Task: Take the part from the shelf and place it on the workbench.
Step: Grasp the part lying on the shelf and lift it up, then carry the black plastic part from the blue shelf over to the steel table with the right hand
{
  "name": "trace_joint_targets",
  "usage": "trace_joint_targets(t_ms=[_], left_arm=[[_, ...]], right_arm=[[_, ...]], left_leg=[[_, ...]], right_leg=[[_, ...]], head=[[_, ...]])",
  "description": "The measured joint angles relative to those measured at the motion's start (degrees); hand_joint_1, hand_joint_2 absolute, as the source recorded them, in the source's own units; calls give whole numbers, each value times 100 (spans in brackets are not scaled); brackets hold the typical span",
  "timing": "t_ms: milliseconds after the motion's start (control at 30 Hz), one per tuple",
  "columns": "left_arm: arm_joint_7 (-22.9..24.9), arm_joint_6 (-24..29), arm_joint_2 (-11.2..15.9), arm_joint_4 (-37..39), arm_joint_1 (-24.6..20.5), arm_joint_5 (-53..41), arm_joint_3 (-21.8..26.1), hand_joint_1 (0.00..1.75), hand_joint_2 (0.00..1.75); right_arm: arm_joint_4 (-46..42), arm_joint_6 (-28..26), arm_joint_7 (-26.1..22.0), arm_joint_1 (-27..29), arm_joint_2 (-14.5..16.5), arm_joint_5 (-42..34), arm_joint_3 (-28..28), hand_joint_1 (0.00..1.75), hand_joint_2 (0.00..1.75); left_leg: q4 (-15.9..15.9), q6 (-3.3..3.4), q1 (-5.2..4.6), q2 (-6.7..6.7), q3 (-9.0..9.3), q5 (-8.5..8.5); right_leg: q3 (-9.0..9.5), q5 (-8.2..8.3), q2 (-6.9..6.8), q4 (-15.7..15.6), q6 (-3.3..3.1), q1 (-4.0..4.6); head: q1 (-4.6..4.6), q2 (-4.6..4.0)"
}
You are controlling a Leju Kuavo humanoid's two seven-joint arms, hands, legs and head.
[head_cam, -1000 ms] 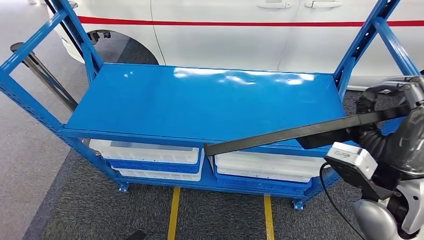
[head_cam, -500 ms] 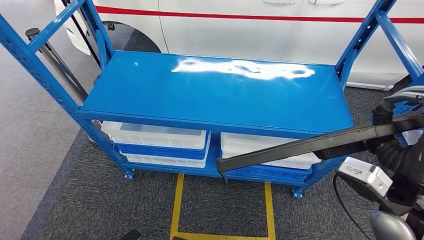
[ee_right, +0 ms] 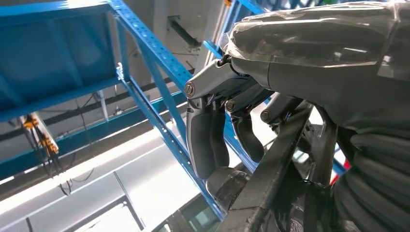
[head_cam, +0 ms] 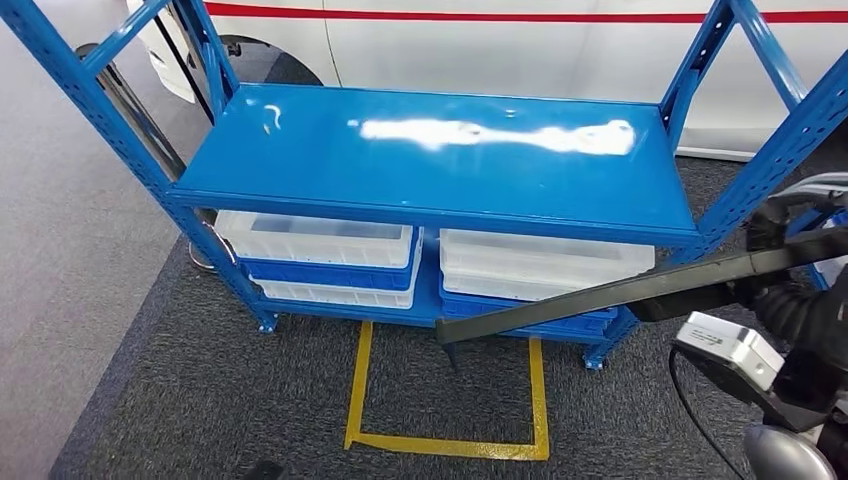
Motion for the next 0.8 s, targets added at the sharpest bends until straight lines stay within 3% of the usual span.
trace_joint_targets(t_ms=[67, 100, 167, 200, 233, 300, 333, 367, 400, 467, 533, 567, 600, 667, 700, 733, 800], left_arm=[[46, -104, 126, 0, -3, 113, 92, 0, 175], [114, -145, 197, -1, -5, 143, 138, 0, 175], [300, -195, 290, -1, -9, 152, 205, 0, 175], [364, -209, 321, -2, -13, 153, 229, 0, 175], [388, -220, 339, -2, -6, 157, 257, 0, 175], [360, -237, 361, -2, 29, 167, 317, 0, 175], [338, -244, 366, -2, 51, 167, 340, 0, 175], [314, -249, 368, -2, 65, 164, 355, 0, 175], [283, -252, 369, -2, 72, 158, 362, 0, 175], [207, -260, 370, -2, 75, 148, 368, 0, 175], [156, -267, 370, -2, 74, 144, 368, 0, 175], [146, -269, 371, -2, 76, 142, 368, 0, 175], [143, -272, 375, -2, 79, 139, 368, 0, 175], [126, -280, 387, -2, 95, 132, 369, 0, 175], [101, -287, 392, -2, 103, 127, 368, 0, 175], [66, -292, 396, -2, 112, 116, 368, 0, 175], [-5, -292, 407, -2, 118, 78, 367, 0, 175]], right_arm=[[74, 129, 125, -251, 261, 298, 207, 175, 175], [145, 166, 199, -400, 418, 441, 367, 175, 175], [327, 165, 312, -602, 663, 625, 709, 175, 175], [409, 147, 341, -650, 723, 663, 841, 175, 175], [477, 123, 361, -673, 754, 677, 947, 175, 175], [561, 78, 382, -694, 767, 671, 1087, 175, 175], [587, 62, 388, -695, 771, 666, 1145, 175, 175], [609, 56, 388, -694, 774, 661, 1196, 175, 175], [628, 56, 389, -695, 778, 657, 1241, 175, 175], [653, 62, 393, -701, 787, 647, 1298, 175, 175], [661, 61, 395, -721, 801, 640, 1331, 175, 175], [663, 60, 395, -733, 807, 638, 1345, 175, 175], [666, 59, 395, -745, 811, 637, 1357, 175, 175], [677, 60, 397, -758, 819, 636, 1378, 175, 175], [684, 64, 397, -763, 827, 635, 1386, 175, 175], [689, 69, 397, -765, 836, 634, 1393, 175, 175], [695, 94, 400, -769, 851, 630, 1399, 175, 175]], left_leg=[[-660, 45, -34, 21, 410, -93], [-816, 61, -50, 27, 471, -121], [-906, 115, -42, 28, 421, 23], [-953, 157, -28, 27, 374, 122], [-996, 195, -11, 26, 305, 227], [-1006, 236, -9, 19, 121, 400], [-984, 235, -14, 18, 14, 469], [-950, 230, -17, 18, -98, 530], [-906, 223, -18, 18, -213, 584], [-799, 197, -17, 17, -430, 673], [-712, 147, -24, 10, -571, 746], [-696, 112, -25, 7, -595, 786], [-697, 74, -24, 6, -608, 835], [-716, -2, -19, 1, -627, 909], [-671, -30, -14, -3, -665, 832], [-534, -56, -10, -7, -726, 631], [43, -99, 5, -6, -886, 17]], right_leg=[[-55, 122, 11, -11, 46, 0], [-62, 191, 19, -40, 80, -6], [-75, 278, 30, -111, 150, -10], [-109, 175, 33, -70, 175, -7], [-162, -52, 36, 77, 195, -7], [-292, -679, 39, 692, 221, -24], [-337, -876, 39, 1052, 236, -27], [-333, -917, 39, 1319, 246, -28], [-260, -835, 39, 1435, 251, -28], [175, -565, 41, 1081, 231, -27], [748, -636, 46, 331, 169, -2], [918, -719, 49, 65, 133, 18], [983, -778, 51, -76, 96, 40], [919, -677, 34, -132, 13, 40], [866, -610, 20, -154, -38, 27], [798, -528, 6, -177, -85, 10], [622, -370, -5, -187, -139, -1]], head=[[3, 1], [0, 2], [-8, 0], [-4, 1], [4, 0], [16, -1], [17, -1], [16, -1], [17, -1], [17, 0], [7, 1], [3, 1], [-2, 1], [1, 1], [1, 1], [1, 1], [-2, 0]])
